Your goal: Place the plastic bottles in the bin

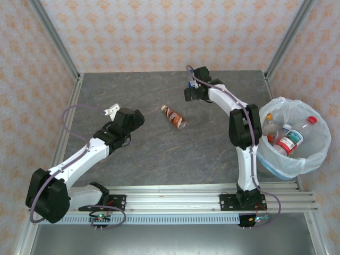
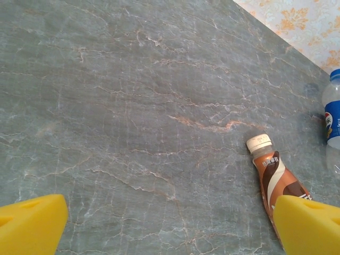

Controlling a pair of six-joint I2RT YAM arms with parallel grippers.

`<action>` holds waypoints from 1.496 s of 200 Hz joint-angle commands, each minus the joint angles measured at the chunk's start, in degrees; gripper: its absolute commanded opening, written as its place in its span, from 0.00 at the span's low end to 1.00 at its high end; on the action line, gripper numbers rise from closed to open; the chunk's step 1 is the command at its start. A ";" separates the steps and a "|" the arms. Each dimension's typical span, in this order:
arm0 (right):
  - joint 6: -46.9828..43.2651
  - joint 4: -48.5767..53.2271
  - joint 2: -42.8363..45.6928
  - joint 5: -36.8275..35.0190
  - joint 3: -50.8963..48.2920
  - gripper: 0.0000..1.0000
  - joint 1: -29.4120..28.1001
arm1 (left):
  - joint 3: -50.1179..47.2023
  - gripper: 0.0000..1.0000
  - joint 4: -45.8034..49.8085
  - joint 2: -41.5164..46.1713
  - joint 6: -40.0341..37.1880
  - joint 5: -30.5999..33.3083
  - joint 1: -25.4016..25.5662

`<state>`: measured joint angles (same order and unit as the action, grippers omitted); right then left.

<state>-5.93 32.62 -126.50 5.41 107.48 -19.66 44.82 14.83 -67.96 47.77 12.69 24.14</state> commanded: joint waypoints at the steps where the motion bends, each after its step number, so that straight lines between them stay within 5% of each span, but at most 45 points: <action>1: -1.34 6.83 -4.53 0.50 7.87 0.99 0.60 | -0.67 1.00 2.43 1.49 -0.04 2.93 -0.50; 69: 3.72 18.60 -23.17 -3.57 35.84 0.96 1.36 | -1.54 1.00 2.85 2.15 -0.31 4.12 -1.14; 239: 4.82 14.35 -28.82 -2.19 40.70 0.56 1.86 | 0.61 1.00 1.80 -2.96 -0.66 1.67 -1.55; 299: 2.91 17.42 -24.99 -2.69 39.80 0.51 1.73 | 0.51 1.00 1.00 -3.83 -0.41 0.78 -1.55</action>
<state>-1.74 46.96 -154.45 3.01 146.85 -17.96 44.07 16.08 -70.81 47.53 13.50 23.09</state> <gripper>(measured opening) 0.539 0.998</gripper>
